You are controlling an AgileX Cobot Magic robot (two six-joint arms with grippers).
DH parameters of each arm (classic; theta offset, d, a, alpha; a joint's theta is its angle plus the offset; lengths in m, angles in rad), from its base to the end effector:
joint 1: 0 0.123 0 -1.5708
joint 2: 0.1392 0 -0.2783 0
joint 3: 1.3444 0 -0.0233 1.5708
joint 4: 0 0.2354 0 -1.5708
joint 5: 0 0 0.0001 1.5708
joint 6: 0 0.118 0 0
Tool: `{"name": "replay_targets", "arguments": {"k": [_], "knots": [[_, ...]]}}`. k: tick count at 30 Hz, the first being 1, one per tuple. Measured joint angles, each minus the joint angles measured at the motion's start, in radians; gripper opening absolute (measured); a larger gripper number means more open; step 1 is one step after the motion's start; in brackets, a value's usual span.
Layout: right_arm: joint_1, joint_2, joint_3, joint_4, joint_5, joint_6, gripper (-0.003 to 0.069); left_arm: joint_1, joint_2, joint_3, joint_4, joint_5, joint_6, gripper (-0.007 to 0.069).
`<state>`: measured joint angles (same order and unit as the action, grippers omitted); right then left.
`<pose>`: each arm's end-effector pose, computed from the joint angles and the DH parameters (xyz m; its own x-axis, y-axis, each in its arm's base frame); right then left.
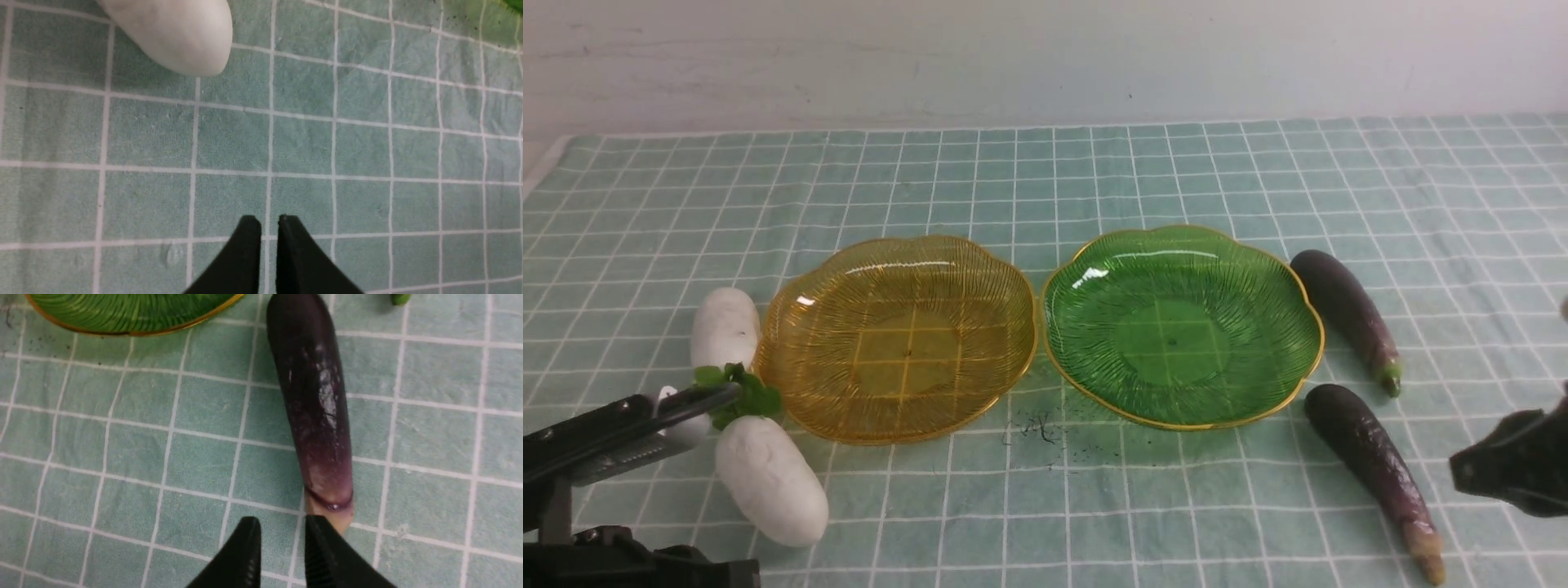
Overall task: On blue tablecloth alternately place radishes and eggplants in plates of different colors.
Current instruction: 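Put the eggplants into the green plate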
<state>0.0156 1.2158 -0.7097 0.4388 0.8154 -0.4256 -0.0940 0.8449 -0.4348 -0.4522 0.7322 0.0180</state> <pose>0.2065 0.0398 0.2164 -0.9052 -0.1226 -0.4069 -0.2361 0.9412 0.2417 0.1333 -0.0472 0.2070 -0.8738 -0.2277 -0.4296 -0.0379 0.9128 -0.4067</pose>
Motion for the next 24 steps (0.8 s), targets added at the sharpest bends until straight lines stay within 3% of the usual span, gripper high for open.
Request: {"name": "replay_targets", "arguments": {"k": [7, 11, 20, 24], "knots": [[0.0, 0.247, -0.108, 0.005, -0.034, -0.063, 0.0413, 0.0, 0.007, 0.0, 0.001, -0.003, 0.014, 0.0152], [0.019, 0.359, -0.155, -0.031, -0.089, -0.08, 0.0459, 0.0, 0.007, 0.0, 0.002, -0.005, 0.014, 0.0192], [0.098, 0.517, -0.168, -0.106, -0.159, -0.091, 0.0438, 0.0, 0.007, 0.0, 0.002, -0.005, 0.014, 0.0195], [0.104, 0.532, -0.178, -0.133, -0.162, -0.095, 0.0317, 0.0, 0.007, 0.0, 0.002, -0.005, 0.014, 0.0195]]}}
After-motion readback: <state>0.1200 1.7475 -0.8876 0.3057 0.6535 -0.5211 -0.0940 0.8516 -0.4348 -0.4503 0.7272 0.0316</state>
